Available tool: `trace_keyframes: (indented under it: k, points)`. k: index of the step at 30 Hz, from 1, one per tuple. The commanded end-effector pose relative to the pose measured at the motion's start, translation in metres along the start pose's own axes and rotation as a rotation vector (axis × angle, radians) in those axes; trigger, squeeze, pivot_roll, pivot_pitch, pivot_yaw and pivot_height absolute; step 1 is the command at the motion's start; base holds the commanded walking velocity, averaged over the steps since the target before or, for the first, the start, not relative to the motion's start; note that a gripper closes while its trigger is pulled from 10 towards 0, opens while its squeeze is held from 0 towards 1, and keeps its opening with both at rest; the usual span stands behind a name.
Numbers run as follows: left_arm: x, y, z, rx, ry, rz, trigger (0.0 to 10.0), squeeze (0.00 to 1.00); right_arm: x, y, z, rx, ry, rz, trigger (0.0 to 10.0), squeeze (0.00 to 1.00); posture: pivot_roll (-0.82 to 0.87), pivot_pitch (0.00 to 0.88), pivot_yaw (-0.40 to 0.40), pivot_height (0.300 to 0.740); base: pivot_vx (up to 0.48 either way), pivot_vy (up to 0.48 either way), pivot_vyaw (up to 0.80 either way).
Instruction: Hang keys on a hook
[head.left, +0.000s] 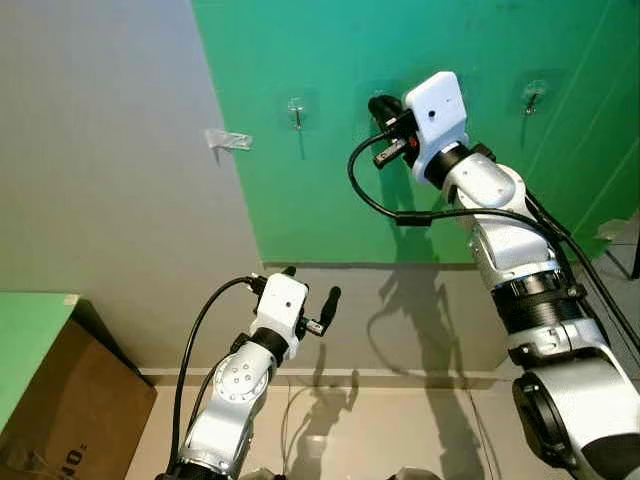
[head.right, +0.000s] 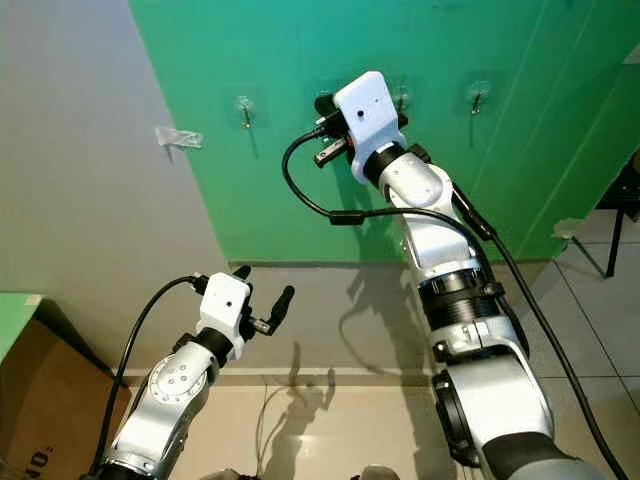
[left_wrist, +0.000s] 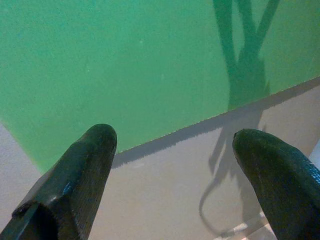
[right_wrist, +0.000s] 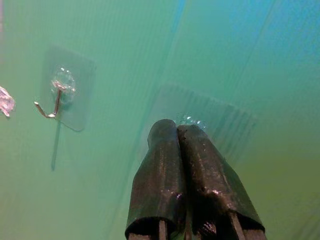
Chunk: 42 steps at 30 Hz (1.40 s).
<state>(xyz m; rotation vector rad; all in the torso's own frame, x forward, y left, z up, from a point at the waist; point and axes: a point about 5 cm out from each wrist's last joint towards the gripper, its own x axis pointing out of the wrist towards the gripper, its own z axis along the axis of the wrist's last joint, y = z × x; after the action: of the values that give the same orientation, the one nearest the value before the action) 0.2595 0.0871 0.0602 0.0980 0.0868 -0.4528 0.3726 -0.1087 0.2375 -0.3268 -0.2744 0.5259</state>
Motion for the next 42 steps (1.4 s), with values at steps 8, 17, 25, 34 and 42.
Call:
trace_keyframes:
  k: [8,17,25,34,42]
  points:
    - [-0.001,0.005,-0.002,-0.001,0.015,0.016,10.0,0.00,-0.016,0.007,-0.005,0.127,0.019,0.023,0.0,0.00,-0.20,0.000,0.076,0.740,0.000,0.000,0.00]
    - [0.001,0.005,-0.003,0.006,0.019,0.005,10.0,0.00,-0.023,0.009,-0.003,0.156,0.036,0.029,0.0,0.00,-0.21,0.000,0.080,0.740,0.000,0.000,0.00]
    - [0.000,0.004,-0.004,0.008,0.021,0.004,10.0,0.00,-0.022,0.009,0.001,0.133,0.030,0.028,0.0,0.00,-0.20,0.000,0.075,0.740,0.000,0.000,0.00]
    - [-0.002,0.005,-0.004,0.010,0.019,0.005,10.0,0.00,-0.016,0.008,0.008,0.013,0.006,0.013,0.0,0.00,-0.20,0.000,0.073,0.740,0.000,0.000,0.00]
    - [-0.004,0.004,-0.004,0.008,0.019,0.005,10.0,0.00,-0.011,0.007,0.008,-0.040,-0.004,0.004,0.0,0.00,-0.19,0.000,0.073,0.740,0.000,0.000,0.00]
